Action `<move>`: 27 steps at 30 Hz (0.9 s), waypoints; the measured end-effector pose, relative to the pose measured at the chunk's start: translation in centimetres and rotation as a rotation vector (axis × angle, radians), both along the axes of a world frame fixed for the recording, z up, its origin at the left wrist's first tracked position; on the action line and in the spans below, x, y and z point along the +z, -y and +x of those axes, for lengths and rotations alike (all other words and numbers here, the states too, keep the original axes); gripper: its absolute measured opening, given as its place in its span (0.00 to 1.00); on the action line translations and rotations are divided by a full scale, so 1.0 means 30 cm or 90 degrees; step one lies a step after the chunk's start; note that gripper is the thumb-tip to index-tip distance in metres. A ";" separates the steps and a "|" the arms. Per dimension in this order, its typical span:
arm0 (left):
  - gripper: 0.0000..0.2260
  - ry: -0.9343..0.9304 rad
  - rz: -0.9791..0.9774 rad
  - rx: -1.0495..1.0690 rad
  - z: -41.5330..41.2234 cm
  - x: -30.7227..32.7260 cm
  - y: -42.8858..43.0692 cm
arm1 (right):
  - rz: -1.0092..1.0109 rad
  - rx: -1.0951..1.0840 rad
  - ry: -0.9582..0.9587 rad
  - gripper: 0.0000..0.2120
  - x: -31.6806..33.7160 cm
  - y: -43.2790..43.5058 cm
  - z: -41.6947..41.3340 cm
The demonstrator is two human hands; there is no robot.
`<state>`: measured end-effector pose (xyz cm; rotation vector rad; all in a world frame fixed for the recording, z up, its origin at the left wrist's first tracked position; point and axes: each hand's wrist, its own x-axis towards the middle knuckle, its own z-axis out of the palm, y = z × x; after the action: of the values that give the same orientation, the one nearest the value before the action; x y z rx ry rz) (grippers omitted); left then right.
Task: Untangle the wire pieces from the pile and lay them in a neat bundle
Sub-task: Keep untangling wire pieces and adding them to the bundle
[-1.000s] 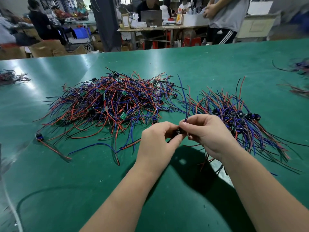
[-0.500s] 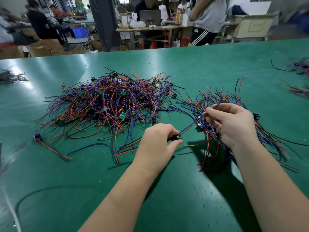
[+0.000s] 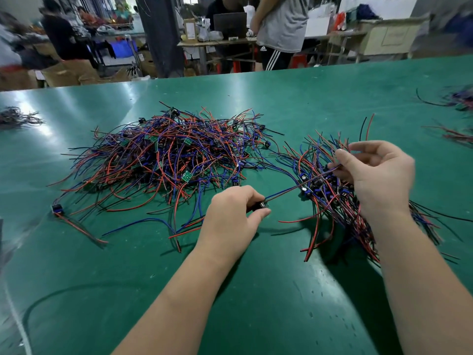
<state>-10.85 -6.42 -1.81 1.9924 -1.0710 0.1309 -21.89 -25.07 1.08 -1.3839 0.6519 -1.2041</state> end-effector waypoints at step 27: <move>0.18 -0.950 -0.299 -0.064 -0.046 0.138 -0.002 | 0.099 0.278 0.074 0.06 0.004 -0.180 0.070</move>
<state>-12.24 -6.36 2.34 1.0677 -0.0950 -0.9299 -19.79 -19.66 1.20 -1.2341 0.3293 -0.8583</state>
